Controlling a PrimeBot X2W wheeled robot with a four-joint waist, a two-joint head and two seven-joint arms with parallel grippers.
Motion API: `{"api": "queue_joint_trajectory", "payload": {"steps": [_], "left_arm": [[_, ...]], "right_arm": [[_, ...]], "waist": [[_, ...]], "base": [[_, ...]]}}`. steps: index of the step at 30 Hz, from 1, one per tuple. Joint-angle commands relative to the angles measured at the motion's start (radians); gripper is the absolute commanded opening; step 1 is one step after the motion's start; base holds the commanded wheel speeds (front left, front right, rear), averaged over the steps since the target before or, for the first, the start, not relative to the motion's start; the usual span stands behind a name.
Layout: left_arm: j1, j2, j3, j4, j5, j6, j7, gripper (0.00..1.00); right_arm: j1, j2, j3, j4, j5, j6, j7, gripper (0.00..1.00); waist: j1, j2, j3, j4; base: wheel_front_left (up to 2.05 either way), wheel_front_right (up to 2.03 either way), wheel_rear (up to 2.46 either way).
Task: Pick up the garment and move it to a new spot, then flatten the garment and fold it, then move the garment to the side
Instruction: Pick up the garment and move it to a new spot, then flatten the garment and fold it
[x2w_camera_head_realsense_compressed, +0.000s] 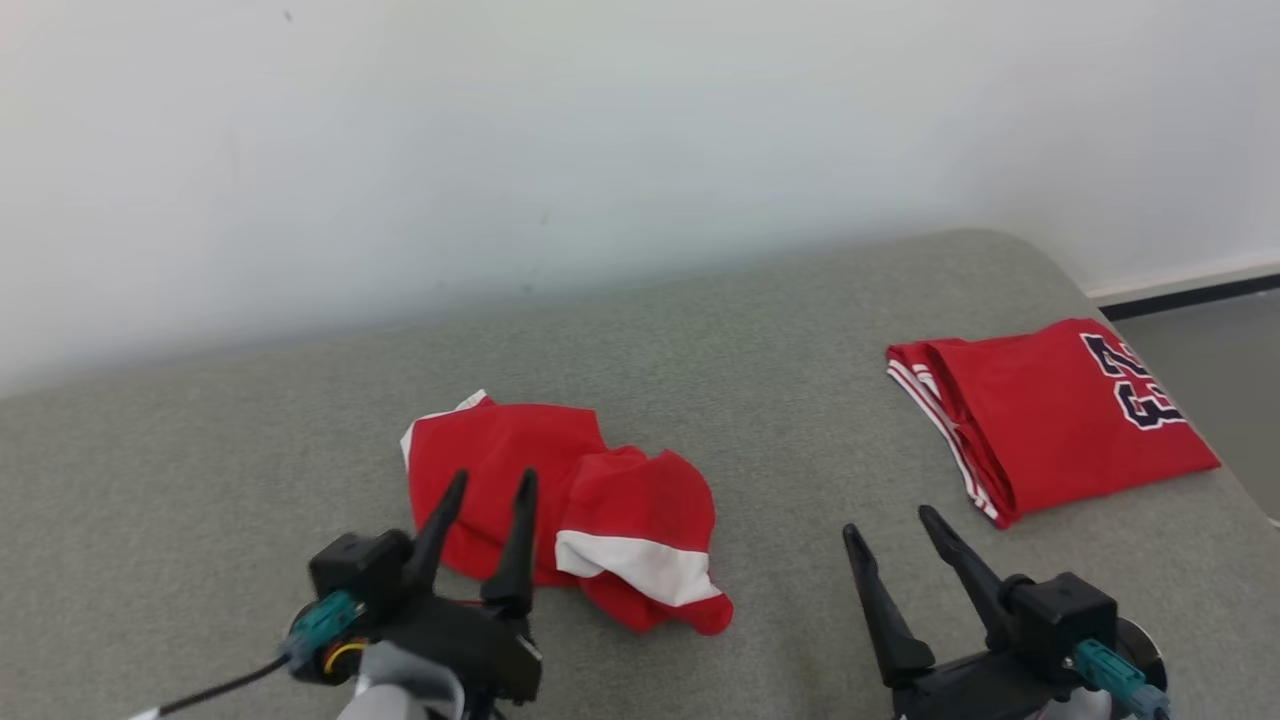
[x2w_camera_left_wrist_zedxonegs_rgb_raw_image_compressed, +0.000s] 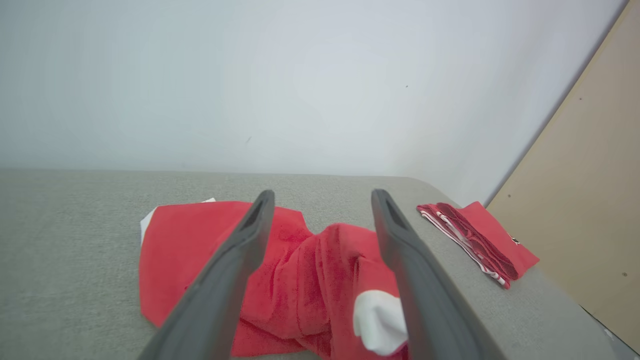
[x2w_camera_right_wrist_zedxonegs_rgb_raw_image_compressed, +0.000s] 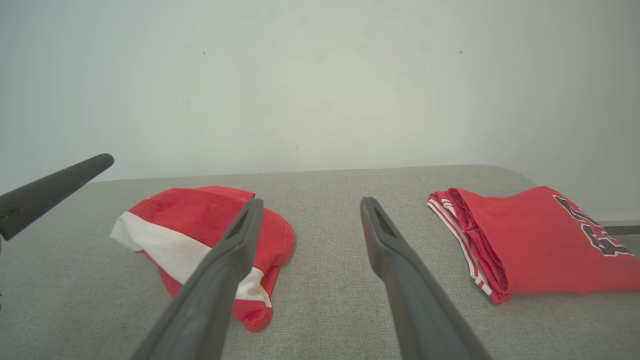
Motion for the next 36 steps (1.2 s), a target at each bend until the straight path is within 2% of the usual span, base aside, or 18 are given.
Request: {"api": "queue_joint_trajectory", "payload": {"steps": [1,4,9,14,18,23,36], "left_arm": [[0.029,0.015,0.012,-0.021,0.012,-0.001,-0.016,1.00],[0.126,0.045,0.057,-0.160,0.056,0.010,-0.054,1.00],[0.292,0.030,0.198,-0.363,0.115,0.001,-0.055,1.00],[0.432,0.008,0.336,-0.432,0.174,-0.008,-0.055,1.00],[0.507,0.039,0.373,-0.373,0.231,-0.025,-0.055,1.00],[0.539,0.080,0.368,-0.290,0.276,-0.030,-0.055,1.00],[0.517,0.105,0.357,-0.207,0.257,-0.046,-0.052,1.00]], "right_arm": [[0.012,0.001,-0.009,-0.002,0.000,-0.002,-0.003,1.00],[0.024,0.000,-0.057,0.002,0.010,-0.002,-0.015,1.00],[0.040,-0.003,-0.114,0.031,0.020,-0.002,-0.037,1.00],[0.059,0.006,-0.178,0.087,0.057,-0.002,-0.069,1.00],[0.064,0.009,-0.203,0.136,0.061,-0.002,-0.076,1.00],[0.076,0.011,-0.226,0.181,0.062,-0.002,-0.066,1.00],[0.092,0.015,-0.231,0.202,0.026,-0.002,-0.038,1.00]], "waist": [[0.0000,0.0000,-0.013,0.028],[0.0000,0.0000,-0.022,0.066],[0.0000,0.0000,-0.033,0.117],[0.0000,0.0000,-0.053,0.158],[0.0000,0.0000,-0.064,0.180],[0.0000,0.0000,-0.066,0.202],[0.0000,0.0000,-0.057,0.218]], "base": [[0.00,0.00,0.00],[0.00,0.00,0.00],[0.00,0.00,0.00],[0.00,0.00,0.00],[0.00,0.00,0.00],[0.00,0.00,0.00],[0.00,0.00,0.00]]}}
